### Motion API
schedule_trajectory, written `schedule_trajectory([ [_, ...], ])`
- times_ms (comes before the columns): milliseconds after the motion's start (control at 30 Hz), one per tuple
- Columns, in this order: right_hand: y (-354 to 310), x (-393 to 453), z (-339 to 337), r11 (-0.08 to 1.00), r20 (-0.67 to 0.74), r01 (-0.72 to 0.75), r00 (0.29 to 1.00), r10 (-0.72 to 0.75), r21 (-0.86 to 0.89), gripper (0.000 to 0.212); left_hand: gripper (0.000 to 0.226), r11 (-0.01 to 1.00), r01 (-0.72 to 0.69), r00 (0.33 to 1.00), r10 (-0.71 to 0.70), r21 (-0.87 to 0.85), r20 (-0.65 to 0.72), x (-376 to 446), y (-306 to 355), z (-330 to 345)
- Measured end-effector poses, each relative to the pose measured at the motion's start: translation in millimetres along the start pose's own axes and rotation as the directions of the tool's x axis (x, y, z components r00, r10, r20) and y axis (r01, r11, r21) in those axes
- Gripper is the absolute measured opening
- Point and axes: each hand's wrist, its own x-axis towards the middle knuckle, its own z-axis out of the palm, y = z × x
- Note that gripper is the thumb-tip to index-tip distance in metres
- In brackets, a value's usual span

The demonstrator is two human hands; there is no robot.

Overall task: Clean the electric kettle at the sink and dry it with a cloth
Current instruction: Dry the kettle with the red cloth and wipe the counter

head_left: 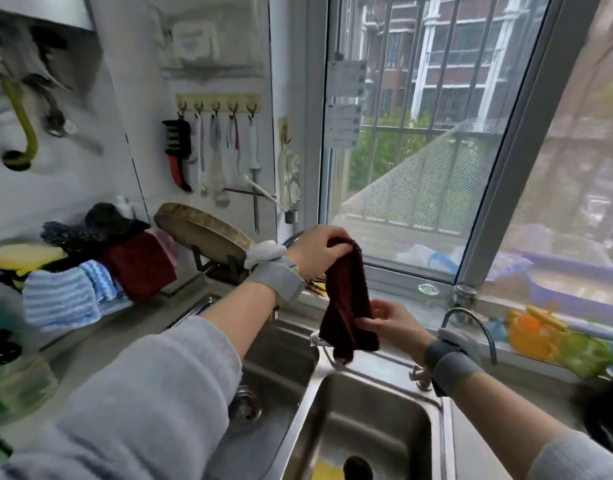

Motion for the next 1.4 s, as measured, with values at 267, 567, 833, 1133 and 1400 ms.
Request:
schedule_trajectory([
  [267,-16,44,-23,0.988,-0.462,0.099,0.876,-0.143,-0.118,0.015,0.021,0.991,-0.129,0.991,0.128,0.030,0.026,74,-2,-39],
  [567,-88,84,-65,0.979,-0.865,0.020,0.465,-0.190,-0.204,0.015,0.025,0.980,-0.135,0.986,0.147,0.147,-0.079,157,-6,-60],
  [833,-111,105,-27,0.926,-0.762,0.035,0.558,-0.329,-0.375,0.008,0.033,0.992,0.004,0.968,0.028,0.126,-0.248,177,-55,-66],
  [1133,-98,106,24,0.851,-0.294,0.181,0.886,-0.359,-0.494,0.012,0.031,0.984,0.100,0.993,-0.090,0.145,-0.071,106,-165,-73],
  [1400,-119,86,32,0.779,-0.084,0.228,0.938,-0.338,-0.584,0.015,0.033,0.910,0.033,0.968,-0.133,0.413,0.214,85,-134,-67],
])
